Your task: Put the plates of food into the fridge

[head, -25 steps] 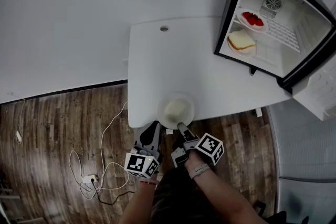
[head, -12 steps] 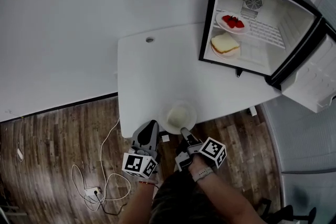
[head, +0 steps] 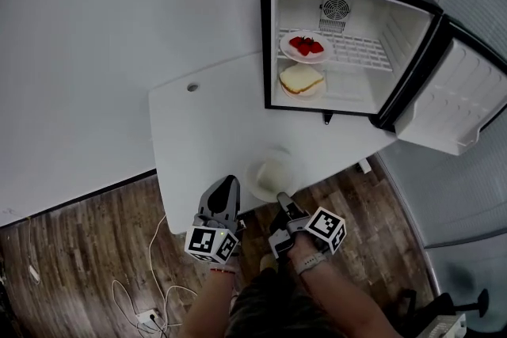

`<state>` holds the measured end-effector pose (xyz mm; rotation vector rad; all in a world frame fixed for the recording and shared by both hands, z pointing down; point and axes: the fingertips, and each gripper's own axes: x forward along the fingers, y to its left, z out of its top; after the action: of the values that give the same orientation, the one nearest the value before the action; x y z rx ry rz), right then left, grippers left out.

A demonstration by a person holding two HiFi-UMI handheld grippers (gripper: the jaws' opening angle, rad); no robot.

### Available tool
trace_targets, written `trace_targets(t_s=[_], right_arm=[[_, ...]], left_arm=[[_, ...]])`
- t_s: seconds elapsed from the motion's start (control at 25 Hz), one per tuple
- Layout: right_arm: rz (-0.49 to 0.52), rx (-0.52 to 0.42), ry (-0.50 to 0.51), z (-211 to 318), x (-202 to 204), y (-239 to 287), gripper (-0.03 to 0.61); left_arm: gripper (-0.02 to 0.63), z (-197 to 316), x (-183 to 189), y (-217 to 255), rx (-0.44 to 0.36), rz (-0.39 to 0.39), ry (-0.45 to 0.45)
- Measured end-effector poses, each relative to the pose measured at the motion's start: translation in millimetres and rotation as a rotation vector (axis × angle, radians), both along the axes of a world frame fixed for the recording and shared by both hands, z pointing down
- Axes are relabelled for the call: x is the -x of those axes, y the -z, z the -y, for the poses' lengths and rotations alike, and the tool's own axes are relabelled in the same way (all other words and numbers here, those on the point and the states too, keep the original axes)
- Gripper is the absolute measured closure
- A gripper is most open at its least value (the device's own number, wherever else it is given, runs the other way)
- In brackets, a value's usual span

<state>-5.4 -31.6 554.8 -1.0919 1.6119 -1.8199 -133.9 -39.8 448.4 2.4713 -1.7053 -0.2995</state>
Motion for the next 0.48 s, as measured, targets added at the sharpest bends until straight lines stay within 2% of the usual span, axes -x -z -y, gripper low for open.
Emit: trace_targets(t_s=[0.48], right_arm=[[-0.006, -0.06, -0.189, 59.4, -59.9, 36.7, 0.561]], left_arm=[[0.598, 82.8, -28.5, 32.6, -0.02, -0.025, -0.109]])
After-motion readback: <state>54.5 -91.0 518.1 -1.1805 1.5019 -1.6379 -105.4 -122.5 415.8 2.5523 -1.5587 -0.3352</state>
